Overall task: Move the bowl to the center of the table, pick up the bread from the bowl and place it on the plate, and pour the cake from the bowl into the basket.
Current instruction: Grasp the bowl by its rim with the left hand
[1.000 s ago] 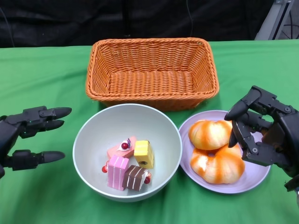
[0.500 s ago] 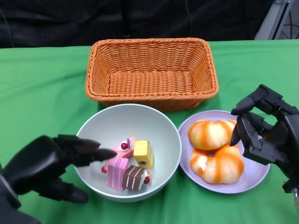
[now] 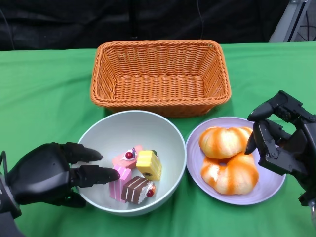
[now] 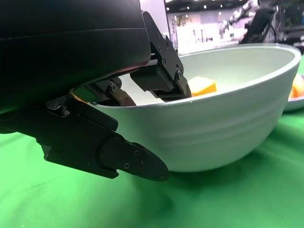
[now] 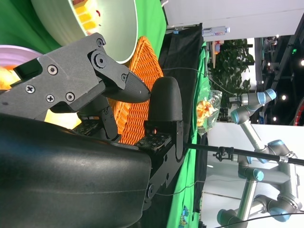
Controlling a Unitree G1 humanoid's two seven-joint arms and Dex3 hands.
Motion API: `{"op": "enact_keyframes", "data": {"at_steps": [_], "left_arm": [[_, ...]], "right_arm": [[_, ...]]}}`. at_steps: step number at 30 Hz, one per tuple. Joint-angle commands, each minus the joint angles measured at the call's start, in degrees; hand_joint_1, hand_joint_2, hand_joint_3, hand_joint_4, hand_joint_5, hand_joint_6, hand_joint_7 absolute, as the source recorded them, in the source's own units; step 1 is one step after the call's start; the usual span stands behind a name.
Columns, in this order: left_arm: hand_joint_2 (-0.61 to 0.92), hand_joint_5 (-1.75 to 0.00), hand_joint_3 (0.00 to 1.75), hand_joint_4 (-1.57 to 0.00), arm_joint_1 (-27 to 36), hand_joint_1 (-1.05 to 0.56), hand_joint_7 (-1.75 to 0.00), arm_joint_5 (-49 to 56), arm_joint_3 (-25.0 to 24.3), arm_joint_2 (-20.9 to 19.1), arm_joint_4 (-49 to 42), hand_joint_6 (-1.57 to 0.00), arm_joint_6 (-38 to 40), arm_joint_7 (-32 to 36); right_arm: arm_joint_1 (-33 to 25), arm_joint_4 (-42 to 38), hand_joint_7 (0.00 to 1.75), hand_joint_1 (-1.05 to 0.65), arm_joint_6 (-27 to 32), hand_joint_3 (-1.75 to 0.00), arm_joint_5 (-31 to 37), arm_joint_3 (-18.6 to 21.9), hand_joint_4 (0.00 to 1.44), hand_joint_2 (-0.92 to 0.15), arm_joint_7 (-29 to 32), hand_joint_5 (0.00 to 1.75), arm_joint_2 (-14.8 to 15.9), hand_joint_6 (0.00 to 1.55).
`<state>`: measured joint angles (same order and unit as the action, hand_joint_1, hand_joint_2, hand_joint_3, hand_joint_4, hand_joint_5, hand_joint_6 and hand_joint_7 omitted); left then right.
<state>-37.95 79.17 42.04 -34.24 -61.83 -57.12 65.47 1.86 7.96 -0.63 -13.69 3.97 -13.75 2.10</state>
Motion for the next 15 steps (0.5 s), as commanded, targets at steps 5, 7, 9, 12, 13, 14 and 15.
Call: {"op": "enact_keyframes", "data": {"at_steps": [5, 7, 9, 12, 13, 14, 15], "left_arm": [[0.92, -0.08, 0.03, -0.93, -1.68, -0.45, -0.02, -3.26, 5.01, 0.61, -2.41, -0.81, 1.97, -1.21], [0.92, -0.08, 0.03, -0.94, -1.91, -0.46, -0.02, -4.06, 5.87, 0.87, -2.79, -0.82, 2.01, -0.33], [0.92, -0.08, 0.03, -0.95, -1.95, -0.45, -0.03, -4.63, 6.65, 1.08, -3.04, -0.84, 2.16, 1.45], [0.91, -0.08, 0.04, -0.96, -1.84, -0.44, -0.02, -5.42, 7.59, 1.28, -3.37, -0.84, 2.56, 4.64], [0.91, -0.07, 0.03, -0.94, -1.79, -0.44, -0.01, -5.66, 7.79, 1.31, -3.49, -0.83, 2.72, 5.71], [0.91, -0.05, 0.03, -0.93, -1.75, -0.45, 0.00, -5.89, 7.97, 1.35, -3.61, -0.81, 2.88, 6.72], [0.92, -0.05, 0.03, -0.92, -1.65, -0.45, 0.00, -6.25, 7.95, 1.32, -3.70, -0.81, 2.96, 7.72]], "right_arm": [[-0.83, 1.09, 1.54, -0.06, -0.43, -1.02, -0.37, 0.19, 0.62, -0.70, 0.46, 1.75, -0.03, 0.49], [-0.81, 1.11, 1.54, -0.05, -0.06, -1.02, -0.49, 0.17, 0.62, -0.71, 0.54, 1.75, -0.05, 0.49], [-0.78, 1.06, 1.54, -0.05, 0.09, -1.02, -0.49, 0.16, 0.62, -0.71, 0.65, 1.75, -0.04, 0.50], [-0.73, 0.92, 1.53, -0.05, -0.21, -1.01, -0.05, 0.05, 0.61, -0.71, 0.85, 1.75, 0.07, 0.50], [-0.71, 0.88, 1.53, -0.05, -0.29, -1.01, 0.05, 0.04, 0.61, -0.71, 0.91, 1.75, 0.08, 0.50], [-0.70, 0.87, 1.53, -0.05, -0.32, -1.01, 0.11, 0.02, 0.61, -0.71, 0.97, 1.75, 0.07, 0.50], [-0.70, 0.80, 1.53, -0.04, -0.53, -1.00, 0.21, -0.05, 0.61, -0.72, 0.82, 1.75, 0.18, 0.50]]}}
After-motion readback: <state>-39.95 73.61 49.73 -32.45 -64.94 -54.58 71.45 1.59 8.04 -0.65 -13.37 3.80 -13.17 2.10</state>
